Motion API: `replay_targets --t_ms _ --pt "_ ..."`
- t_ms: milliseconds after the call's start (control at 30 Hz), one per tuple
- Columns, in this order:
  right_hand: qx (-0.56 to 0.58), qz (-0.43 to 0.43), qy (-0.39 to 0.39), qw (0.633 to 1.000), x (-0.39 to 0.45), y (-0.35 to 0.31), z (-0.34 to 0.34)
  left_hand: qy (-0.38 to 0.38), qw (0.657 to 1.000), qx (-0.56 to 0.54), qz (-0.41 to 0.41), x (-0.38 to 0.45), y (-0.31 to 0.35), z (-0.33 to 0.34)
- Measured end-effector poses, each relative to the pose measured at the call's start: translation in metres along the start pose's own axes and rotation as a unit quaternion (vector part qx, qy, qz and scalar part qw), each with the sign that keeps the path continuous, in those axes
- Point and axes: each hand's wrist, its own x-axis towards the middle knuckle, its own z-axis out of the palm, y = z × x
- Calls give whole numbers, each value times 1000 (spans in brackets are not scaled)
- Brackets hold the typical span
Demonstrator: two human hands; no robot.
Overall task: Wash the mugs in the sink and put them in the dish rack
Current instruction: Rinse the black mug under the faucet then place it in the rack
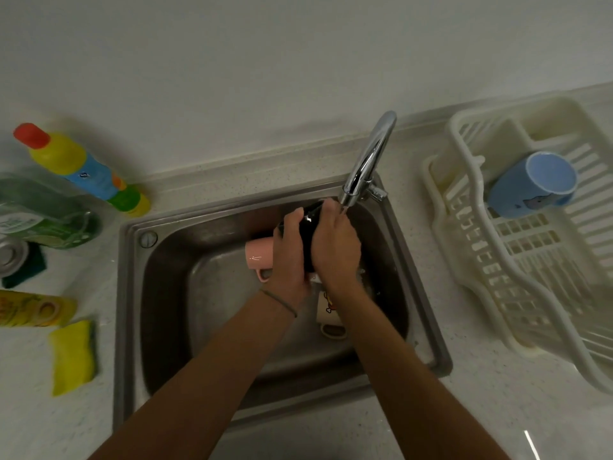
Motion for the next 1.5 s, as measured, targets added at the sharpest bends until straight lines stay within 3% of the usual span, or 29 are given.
replay_targets --t_ms 100,200,300,400,467,600,733,900,967,1100,1267,1367,1433,1500 --pt "8 -24 4 1000 -12 1 0 -3 1000 13 -5 4 0 -8" --pt "52 73 -114 989 10 -1 -13 -63 996 26 -53 0 0 -18" --pt "33 76 -172 982 19 1 -14 -52 996 45 -54 0 -1 -18" --pt "-6 67 -142 988 21 7 -11 19 991 128 -18 6 -4 -13" --pt "-9 71 -108 992 20 9 -12 0 985 170 -13 6 -9 -10" --pt "8 50 -81 995 9 3 -10 -25 995 94 -35 10 -14 -9" --pt "-2 -24 -102 995 -18 5 -2 -67 996 17 48 21 -16 -17" --pt "86 76 -128 985 3 0 -12 -127 988 68 51 18 -23 -30" --pt "82 85 -130 984 2 -7 -15 -119 988 78 55 16 -24 -28" --pt "21 -2 -130 991 -28 -2 -7 -84 991 54 89 18 -17 -24" --pt "110 84 -135 981 -3 -11 -22 -110 987 94 69 9 -18 -25" --pt "26 -11 -155 988 -13 -7 -24 -86 995 30 41 10 -11 -26" --pt "29 -76 -80 993 -21 4 -33 -77 997 15 9 12 -4 -29" --pt "82 -70 -9 994 -16 16 -46 -51 998 25 -21 12 0 -31"
